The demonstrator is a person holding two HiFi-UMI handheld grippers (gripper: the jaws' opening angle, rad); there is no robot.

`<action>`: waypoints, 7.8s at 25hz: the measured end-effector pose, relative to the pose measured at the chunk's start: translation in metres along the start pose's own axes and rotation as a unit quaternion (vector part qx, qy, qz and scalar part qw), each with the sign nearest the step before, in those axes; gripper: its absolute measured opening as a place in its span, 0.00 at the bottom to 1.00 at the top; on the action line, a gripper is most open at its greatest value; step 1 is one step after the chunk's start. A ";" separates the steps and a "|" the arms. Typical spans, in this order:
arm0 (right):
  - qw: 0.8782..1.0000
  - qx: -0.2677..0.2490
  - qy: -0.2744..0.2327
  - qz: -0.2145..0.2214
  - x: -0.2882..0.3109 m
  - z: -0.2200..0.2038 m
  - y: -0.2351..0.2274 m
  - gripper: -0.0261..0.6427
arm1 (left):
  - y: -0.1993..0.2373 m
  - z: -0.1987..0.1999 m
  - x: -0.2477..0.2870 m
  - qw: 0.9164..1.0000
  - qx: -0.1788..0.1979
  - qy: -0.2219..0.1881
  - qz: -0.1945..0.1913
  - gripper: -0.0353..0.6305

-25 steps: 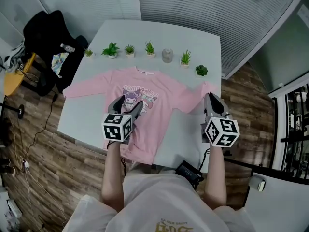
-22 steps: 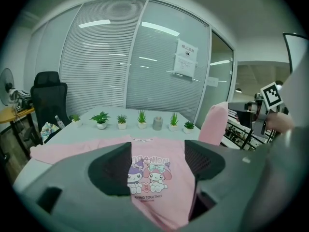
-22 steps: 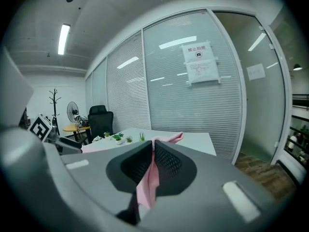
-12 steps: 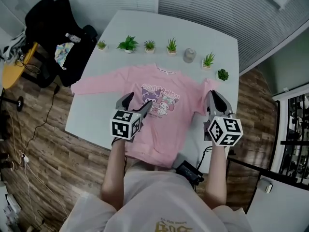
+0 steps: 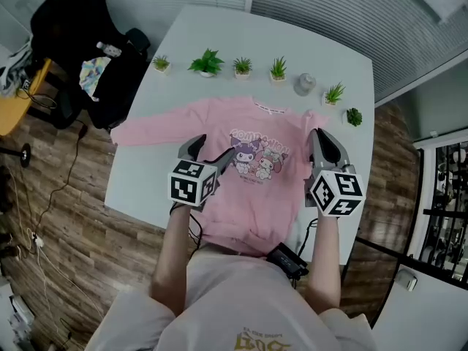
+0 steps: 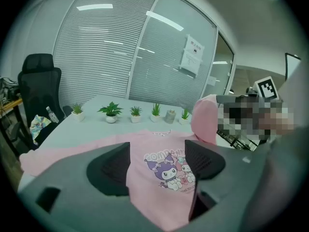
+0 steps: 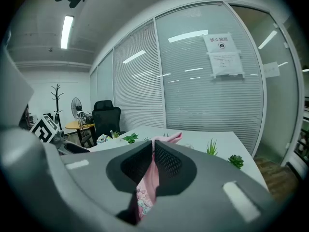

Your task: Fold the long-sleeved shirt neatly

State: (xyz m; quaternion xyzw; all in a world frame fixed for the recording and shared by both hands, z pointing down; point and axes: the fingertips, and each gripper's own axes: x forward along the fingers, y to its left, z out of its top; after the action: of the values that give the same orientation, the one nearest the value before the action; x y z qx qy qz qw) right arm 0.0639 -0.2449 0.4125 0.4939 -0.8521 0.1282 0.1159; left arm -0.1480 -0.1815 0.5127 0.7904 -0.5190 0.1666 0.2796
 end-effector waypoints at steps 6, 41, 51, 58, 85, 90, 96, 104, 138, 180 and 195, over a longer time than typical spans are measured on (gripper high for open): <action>1.000 -0.010 0.009 0.013 0.036 0.000 0.027 0.08 | 0.020 -0.002 0.002 1.000 -0.020 0.020 -0.009 0.59; 0.981 -0.017 0.116 0.154 0.118 -0.110 0.153 0.33 | 0.050 -0.018 -0.006 0.997 -0.073 0.014 -0.025 0.62; 0.985 -0.009 0.066 0.158 0.046 -0.075 0.142 0.32 | 0.016 -0.007 -0.042 0.998 -0.054 -0.012 0.003 0.62; 0.985 0.007 0.050 0.167 -0.015 -0.073 0.142 0.32 | -0.014 -0.010 -0.087 0.998 -0.045 -0.039 0.037 0.63; 0.979 0.053 0.071 0.184 0.005 -0.101 0.234 0.32 | 0.113 -0.048 -0.156 0.991 -0.039 -0.016 0.129 0.63; 0.980 0.062 0.094 0.164 0.054 -0.111 0.256 0.32 | 0.177 -0.057 -0.139 0.990 -0.044 0.012 0.132 0.62; 0.979 0.061 0.120 0.152 0.096 -0.120 0.275 0.32 | 0.245 -0.072 -0.126 0.986 -0.053 0.043 0.152 0.61; 0.977 0.053 0.152 0.139 0.124 -0.139 0.297 0.32 | 0.328 -0.089 -0.121 0.979 -0.079 0.057 0.177 0.59; 0.975 0.039 0.190 0.111 0.169 -0.153 0.318 0.29 | 0.415 -0.128 -0.099 0.965 -0.191 0.080 0.159 0.22; 0.991 0.090 0.090 0.033 0.094 -0.101 0.254 0.26 | 0.271 -0.015 -0.115 0.996 -0.076 0.005 0.047 0.17; 0.991 0.123 0.046 -0.017 0.041 -0.084 0.193 0.26 | 0.199 0.022 -0.108 0.999 -0.029 -0.011 0.012 0.17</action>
State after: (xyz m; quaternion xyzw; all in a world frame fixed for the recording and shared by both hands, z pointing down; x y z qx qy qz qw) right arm -0.1184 -0.1577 0.4848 0.5126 -0.8151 0.2525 0.0957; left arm -0.3747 -0.1771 0.4895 0.7773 -0.5364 0.1456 0.2947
